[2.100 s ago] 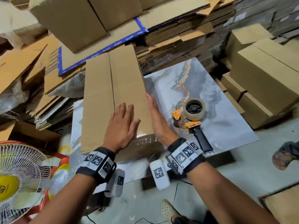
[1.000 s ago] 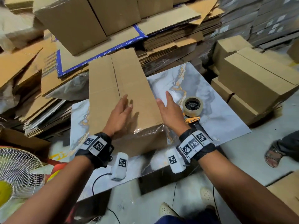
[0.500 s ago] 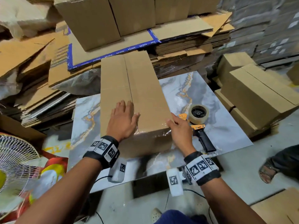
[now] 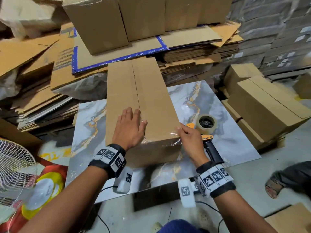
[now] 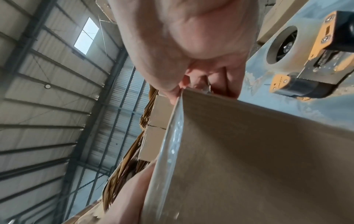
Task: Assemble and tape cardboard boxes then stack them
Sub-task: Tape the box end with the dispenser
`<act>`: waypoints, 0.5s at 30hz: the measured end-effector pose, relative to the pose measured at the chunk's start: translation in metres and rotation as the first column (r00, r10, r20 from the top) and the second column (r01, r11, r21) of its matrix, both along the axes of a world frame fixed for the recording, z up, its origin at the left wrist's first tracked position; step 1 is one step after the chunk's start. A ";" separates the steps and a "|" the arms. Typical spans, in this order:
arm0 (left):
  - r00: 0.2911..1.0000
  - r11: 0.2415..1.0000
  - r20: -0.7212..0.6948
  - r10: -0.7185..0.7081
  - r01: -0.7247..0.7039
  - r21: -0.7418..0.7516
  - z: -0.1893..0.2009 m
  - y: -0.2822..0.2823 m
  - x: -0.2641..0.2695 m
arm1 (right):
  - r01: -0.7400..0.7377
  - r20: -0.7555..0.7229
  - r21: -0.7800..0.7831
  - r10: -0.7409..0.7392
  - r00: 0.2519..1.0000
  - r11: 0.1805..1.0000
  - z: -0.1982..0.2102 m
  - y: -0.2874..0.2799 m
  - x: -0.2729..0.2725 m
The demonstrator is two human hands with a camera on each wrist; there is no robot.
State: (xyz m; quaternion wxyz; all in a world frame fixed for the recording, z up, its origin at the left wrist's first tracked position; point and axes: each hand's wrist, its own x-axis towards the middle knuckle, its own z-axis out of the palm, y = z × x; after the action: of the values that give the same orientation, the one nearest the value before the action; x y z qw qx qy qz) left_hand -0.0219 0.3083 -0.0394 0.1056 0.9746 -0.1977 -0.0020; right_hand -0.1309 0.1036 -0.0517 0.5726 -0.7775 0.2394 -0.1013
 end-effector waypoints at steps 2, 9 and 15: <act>1.000 1.000 -0.007 0.008 -0.008 -0.005 0.000 0.002 0.001 | 0.018 -0.008 -0.103 -0.018 1.000 0.995 0.004 0.018 -0.001; 1.000 1.000 -0.003 0.017 -0.017 -0.007 0.002 0.002 -0.001 | 0.009 -0.031 -0.091 -0.012 0.999 0.996 -0.006 0.018 -0.001; 0.999 0.999 -0.008 0.033 -0.034 -0.034 0.001 0.002 -0.001 | 0.061 0.005 -0.161 -0.061 0.998 0.985 0.001 0.023 0.005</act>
State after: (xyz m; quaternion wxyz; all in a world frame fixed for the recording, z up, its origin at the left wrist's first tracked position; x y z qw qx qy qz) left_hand -0.0234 0.3105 -0.0380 0.1232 0.9757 -0.1810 -0.0003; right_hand -0.1263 0.1266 -0.0510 0.5045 -0.8136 0.2541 -0.1379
